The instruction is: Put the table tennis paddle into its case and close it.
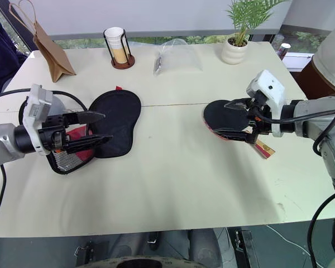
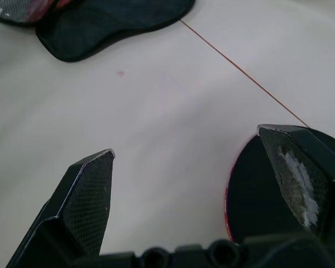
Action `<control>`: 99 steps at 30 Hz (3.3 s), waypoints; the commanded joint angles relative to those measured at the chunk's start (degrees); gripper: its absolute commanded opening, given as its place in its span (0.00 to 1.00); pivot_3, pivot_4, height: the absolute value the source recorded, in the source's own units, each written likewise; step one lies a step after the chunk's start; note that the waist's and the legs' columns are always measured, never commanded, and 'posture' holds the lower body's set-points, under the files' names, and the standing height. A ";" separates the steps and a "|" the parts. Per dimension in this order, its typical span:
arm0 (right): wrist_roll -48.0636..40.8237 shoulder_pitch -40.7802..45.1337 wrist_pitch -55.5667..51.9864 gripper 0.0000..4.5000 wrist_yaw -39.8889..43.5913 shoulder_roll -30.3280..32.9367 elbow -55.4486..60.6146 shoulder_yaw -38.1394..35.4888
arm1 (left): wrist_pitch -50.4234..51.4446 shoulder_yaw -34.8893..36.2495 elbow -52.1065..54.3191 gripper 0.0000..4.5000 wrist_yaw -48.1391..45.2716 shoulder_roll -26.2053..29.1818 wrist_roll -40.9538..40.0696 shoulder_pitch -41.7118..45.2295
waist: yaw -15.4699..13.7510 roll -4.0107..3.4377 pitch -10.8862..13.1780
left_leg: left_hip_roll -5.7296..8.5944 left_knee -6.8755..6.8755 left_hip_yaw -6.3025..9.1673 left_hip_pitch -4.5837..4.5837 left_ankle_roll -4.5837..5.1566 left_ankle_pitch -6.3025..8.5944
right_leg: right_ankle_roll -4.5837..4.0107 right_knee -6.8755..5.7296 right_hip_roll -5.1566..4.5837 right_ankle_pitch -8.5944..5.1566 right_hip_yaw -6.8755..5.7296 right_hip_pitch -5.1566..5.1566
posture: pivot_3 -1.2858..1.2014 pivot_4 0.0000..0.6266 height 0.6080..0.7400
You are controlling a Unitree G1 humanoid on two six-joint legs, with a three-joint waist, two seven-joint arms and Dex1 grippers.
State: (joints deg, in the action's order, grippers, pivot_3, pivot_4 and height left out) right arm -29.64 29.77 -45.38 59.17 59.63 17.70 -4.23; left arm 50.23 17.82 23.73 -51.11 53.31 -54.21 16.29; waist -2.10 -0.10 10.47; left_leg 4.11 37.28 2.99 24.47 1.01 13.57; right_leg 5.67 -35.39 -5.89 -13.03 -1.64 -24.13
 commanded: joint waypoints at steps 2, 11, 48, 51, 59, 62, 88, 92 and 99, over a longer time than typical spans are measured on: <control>0.58 3.97 -1.48 0.99 -3.62 -4.96 1.95 4.46 | -2.08 2.64 0.07 1.00 -0.58 1.75 1.67 -0.40 | 0.37 0.01 0.00 | -0.02 0.00 0.00 0.00 0.00 0.00 | 0.00 -0.02 0.01 0.00 0.01 -0.02 | 0.52 0.24 0.95; 7.31 17.05 -8.01 0.99 -15.79 -30.24 -9.31 21.73 | -2.74 10.37 -0.88 1.00 -3.57 6.03 3.93 -7.48 | 2.49 0.05 -0.03 | 0.00 -0.09 0.01 0.01 -0.13 -0.08 | 0.00 -0.46 0.02 0.01 0.07 -0.30 | 0.52 0.24 0.95; 31.62 27.42 9.17 0.03 -26.31 -70.75 -59.25 31.82 | -4.32 17.21 -1.66 1.00 -7.40 8.16 8.21 -13.96 | 4.85 0.24 -0.15 | -0.11 -1.34 0.28 -1.08 -1.01 -0.57 | -0.49 -0.87 0.40 -0.16 0.10 -0.39 | 0.52 0.24 0.95; 32.37 26.90 8.07 0.01 -25.55 -69.75 -57.66 31.64 | -4.42 16.95 -1.20 1.00 -6.89 7.61 8.18 -14.12 | 4.78 0.24 -0.15 | -0.11 -1.34 0.29 -1.08 -1.03 -0.58 | -0.49 -0.87 0.40 -0.16 0.09 -0.38 | 0.52 0.24 0.95; 29.31 22.41 -5.76 0.01 -20.90 -58.46 -36.72 26.87 | -4.79 14.85 -0.80 1.00 -6.18 6.46 7.66 -13.05 | 3.90 0.27 -0.16 | -0.02 -1.24 0.35 -1.04 -1.01 -0.58 | -0.49 -0.86 0.32 -0.16 0.01 -0.31 | 0.52 0.24 0.95; 27.08 18.17 -10.06 0.01 -14.37 -47.98 -24.22 28.08 | -4.97 13.09 -0.91 1.00 -6.03 5.86 7.65 -12.04 | 3.11 0.26 -0.16 | 0.00 -1.19 0.33 -1.04 -0.99 -0.56 | -0.48 -0.84 0.31 -0.15 -0.01 -0.28 | 0.52 0.24 0.95; 23.20 13.41 -3.57 0.13 0.71 -18.82 -18.21 25.84 | -8.05 3.73 -1.75 1.00 -5.64 2.05 9.00 -7.69 | 2.73 0.37 -0.08 | -0.19 -1.17 0.26 -0.94 -0.94 -0.57 | -0.63 -0.71 0.27 -0.26 -0.03 -0.01 | 0.52 0.24 0.95; 22.20 13.55 -5.11 0.50 -0.61 -19.31 -17.14 23.88 | -7.94 2.87 -1.76 1.00 -5.61 1.88 8.98 -6.84 | 2.75 0.38 -0.08 | -0.19 -1.17 0.26 -0.93 -0.94 -0.57 | -0.64 -0.71 0.26 -0.27 -0.03 -0.02 | 0.52 0.24 0.95; 20.15 14.06 -9.06 0.98 -3.13 -15.63 -13.76 15.97 | -7.81 1.56 -1.79 1.00 -5.45 1.43 8.96 -5.65 | 2.69 0.36 -0.05 | -0.19 -1.17 0.26 -0.91 -0.94 -0.57 | -0.62 -0.71 0.27 -0.26 -0.03 -0.03 | 0.52 0.24 0.95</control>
State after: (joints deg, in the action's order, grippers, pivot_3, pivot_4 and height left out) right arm -8.59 42.77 -53.82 56.80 41.91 1.10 16.54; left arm 43.21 18.75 20.99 -56.70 54.60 -45.15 9.70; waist 0.60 0.26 10.42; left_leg 3.93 36.12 3.25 23.61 0.07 13.00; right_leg 5.04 -36.10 -5.63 -13.29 -1.66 -24.21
